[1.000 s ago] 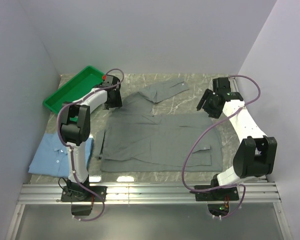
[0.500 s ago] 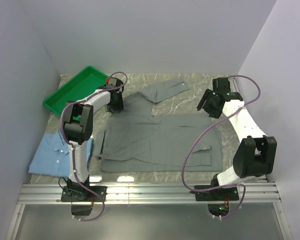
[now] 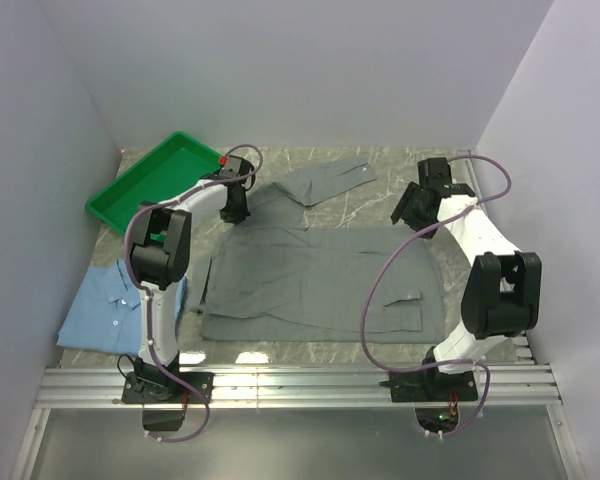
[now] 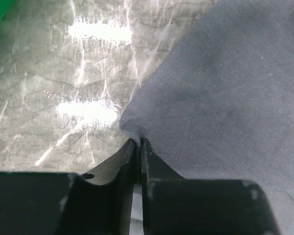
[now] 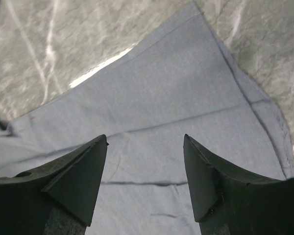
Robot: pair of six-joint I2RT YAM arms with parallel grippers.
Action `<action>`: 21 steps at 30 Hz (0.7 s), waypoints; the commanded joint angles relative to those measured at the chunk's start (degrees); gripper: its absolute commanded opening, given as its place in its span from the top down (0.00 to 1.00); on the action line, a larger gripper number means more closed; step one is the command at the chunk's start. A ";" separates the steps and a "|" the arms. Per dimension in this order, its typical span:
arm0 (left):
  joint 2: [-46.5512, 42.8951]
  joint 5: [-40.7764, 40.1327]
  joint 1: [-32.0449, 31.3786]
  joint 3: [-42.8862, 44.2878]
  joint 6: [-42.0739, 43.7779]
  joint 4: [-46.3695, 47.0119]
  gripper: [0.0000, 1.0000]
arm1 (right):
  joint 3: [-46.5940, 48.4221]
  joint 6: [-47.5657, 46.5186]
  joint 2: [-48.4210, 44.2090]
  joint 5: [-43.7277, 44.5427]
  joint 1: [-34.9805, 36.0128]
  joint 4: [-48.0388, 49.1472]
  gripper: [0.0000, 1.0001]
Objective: Fold and stack the long sleeve shirts
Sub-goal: Fold the shirt
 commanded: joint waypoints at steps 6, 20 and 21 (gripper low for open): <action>3.03 -1.72 -1.62 0.34 1.41 -3.10 0.88 | 7.30 -1.27 7.72 8.56 -0.19 2.40 0.32; 2.85 -1.11 -1.97 0.16 1.06 -3.10 0.92 | 17.50 -8.58 22.22 10.59 -1.51 -1.46 0.40; 3.03 -1.03 -1.97 0.33 1.15 -3.10 0.92 | 18.29 -7.96 22.93 10.68 -2.12 -1.73 0.40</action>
